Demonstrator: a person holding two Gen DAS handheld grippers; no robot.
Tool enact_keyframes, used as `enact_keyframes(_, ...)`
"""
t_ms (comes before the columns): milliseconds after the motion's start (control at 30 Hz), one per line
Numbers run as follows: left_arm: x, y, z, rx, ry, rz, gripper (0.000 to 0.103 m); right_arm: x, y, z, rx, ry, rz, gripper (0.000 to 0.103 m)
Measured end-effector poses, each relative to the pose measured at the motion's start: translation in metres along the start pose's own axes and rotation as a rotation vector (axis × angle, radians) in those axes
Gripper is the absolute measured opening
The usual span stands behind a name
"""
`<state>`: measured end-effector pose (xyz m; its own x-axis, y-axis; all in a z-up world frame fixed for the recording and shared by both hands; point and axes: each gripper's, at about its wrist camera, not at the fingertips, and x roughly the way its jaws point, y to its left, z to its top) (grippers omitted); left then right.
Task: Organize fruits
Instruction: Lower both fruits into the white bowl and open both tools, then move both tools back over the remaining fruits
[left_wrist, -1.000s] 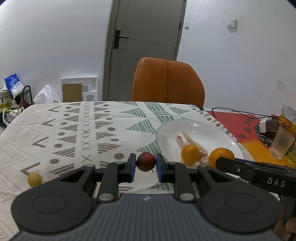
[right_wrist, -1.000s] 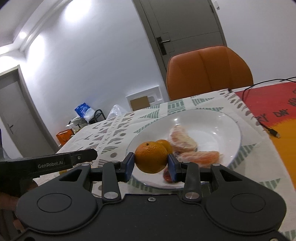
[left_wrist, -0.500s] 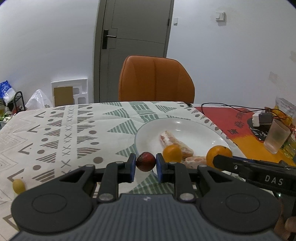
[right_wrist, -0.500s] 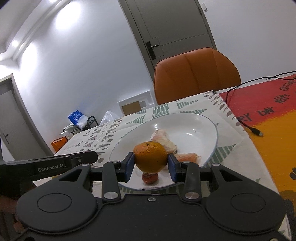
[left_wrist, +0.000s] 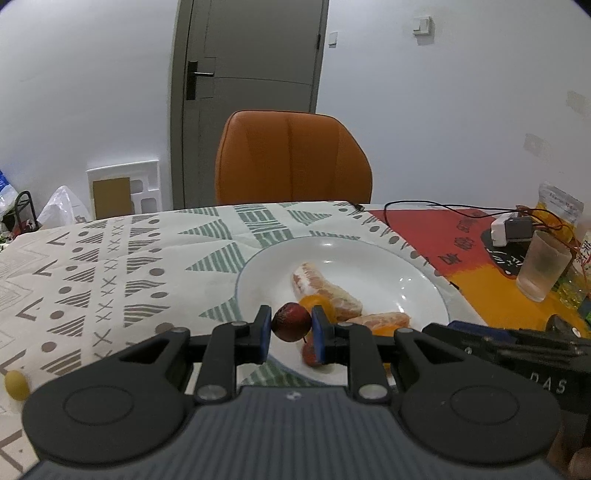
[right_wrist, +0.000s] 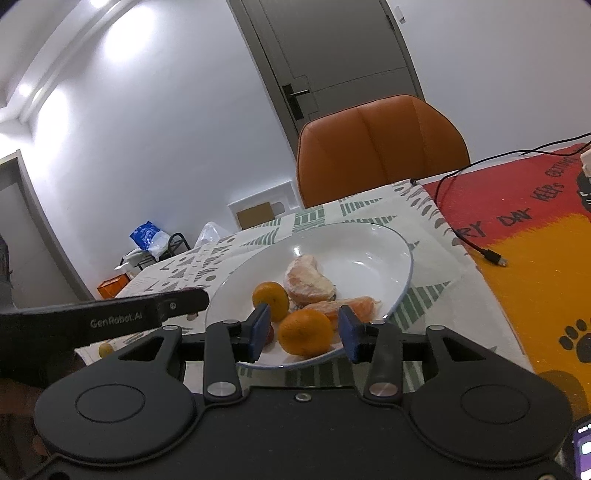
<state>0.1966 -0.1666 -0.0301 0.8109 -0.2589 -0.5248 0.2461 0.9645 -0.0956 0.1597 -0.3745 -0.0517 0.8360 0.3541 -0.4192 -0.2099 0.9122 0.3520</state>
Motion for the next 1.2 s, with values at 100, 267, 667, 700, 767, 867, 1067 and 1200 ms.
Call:
enact_keyframes(100,0.001,-0.006,0.003,0.008,-0.005,-0.013,0.022,-0.003,-0.003,0.0,0.003,-0.003,-0.011,0.042)
enact_keyframes(267,0.003,-0.012,0.006,0.022,-0.011,-0.03,0.022,-0.008,-0.005,-0.001,0.007,-0.006,-0.023,0.042)
enact_keyframes(667,-0.011,0.017,0.006,0.0,-0.021,0.067,0.064,0.002,0.005,-0.002,0.001,0.019,0.017,0.046)
enact_keyframes(700,-0.013,0.021,0.006,-0.005,-0.023,0.076,0.066,0.003,0.007,-0.002,-0.002,0.02,0.02,0.046)
enact_keyframes(767,-0.016,0.029,0.006,-0.014,-0.022,0.094,0.068,0.006,0.012,-0.002,-0.008,0.026,0.029,0.046)
enact_keyframes(867,-0.021,0.042,0.005,-0.03,-0.021,0.12,0.071,0.011,0.02,-0.002,-0.016,0.034,0.044,0.047)
enact_keyframes(1067,-0.035,0.071,0.003,-0.065,-0.021,0.173,0.076,0.019,0.04,-0.003,-0.043,0.046,0.075,0.055)
enact_keyframes(1200,-0.047,0.089,0.004,-0.091,-0.042,0.228,0.083,0.02,0.053,-0.003,-0.06,0.047,0.096,0.068)
